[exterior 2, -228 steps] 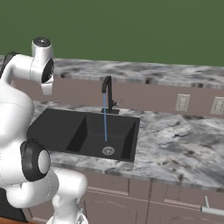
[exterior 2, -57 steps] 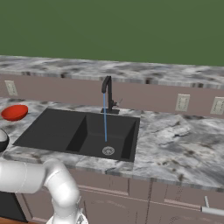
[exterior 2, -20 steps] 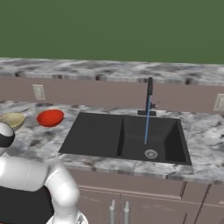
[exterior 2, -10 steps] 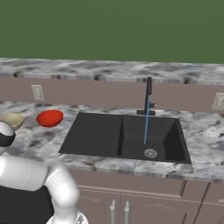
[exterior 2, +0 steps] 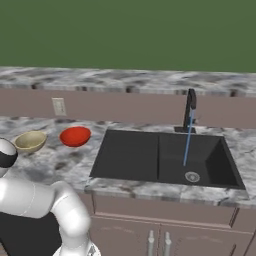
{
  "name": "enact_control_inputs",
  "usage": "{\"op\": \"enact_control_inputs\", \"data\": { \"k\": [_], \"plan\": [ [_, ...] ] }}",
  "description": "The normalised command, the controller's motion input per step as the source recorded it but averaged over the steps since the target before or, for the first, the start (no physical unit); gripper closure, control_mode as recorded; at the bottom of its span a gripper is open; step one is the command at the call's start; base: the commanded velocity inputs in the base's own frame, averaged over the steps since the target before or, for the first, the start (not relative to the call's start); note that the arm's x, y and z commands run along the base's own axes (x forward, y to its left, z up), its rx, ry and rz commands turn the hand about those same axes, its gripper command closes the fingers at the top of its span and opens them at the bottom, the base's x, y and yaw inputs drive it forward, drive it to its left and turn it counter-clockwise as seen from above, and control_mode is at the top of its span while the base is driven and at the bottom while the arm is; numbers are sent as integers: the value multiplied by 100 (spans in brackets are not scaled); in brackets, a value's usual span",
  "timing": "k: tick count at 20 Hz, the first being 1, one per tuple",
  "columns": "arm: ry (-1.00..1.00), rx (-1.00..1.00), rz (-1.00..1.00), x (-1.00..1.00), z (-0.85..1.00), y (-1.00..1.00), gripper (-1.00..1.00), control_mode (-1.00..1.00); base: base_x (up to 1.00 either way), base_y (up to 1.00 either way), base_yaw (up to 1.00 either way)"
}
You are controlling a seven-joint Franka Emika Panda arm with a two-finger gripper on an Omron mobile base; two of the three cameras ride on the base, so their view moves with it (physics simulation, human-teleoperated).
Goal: Rinse each bowl for a few seconds and place them down in the sink or on the counter.
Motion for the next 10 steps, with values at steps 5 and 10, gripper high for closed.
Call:
{"op": "enact_control_inputs", "data": {
  "k": [5, 10],
  "plan": [
    [0, 0, 0, 0, 0, 0, -100, 100, 13, 45, 0],
    [0, 0, 0, 17, 0, 2, -100, -100, 25, 19, 0]
  ]
}}
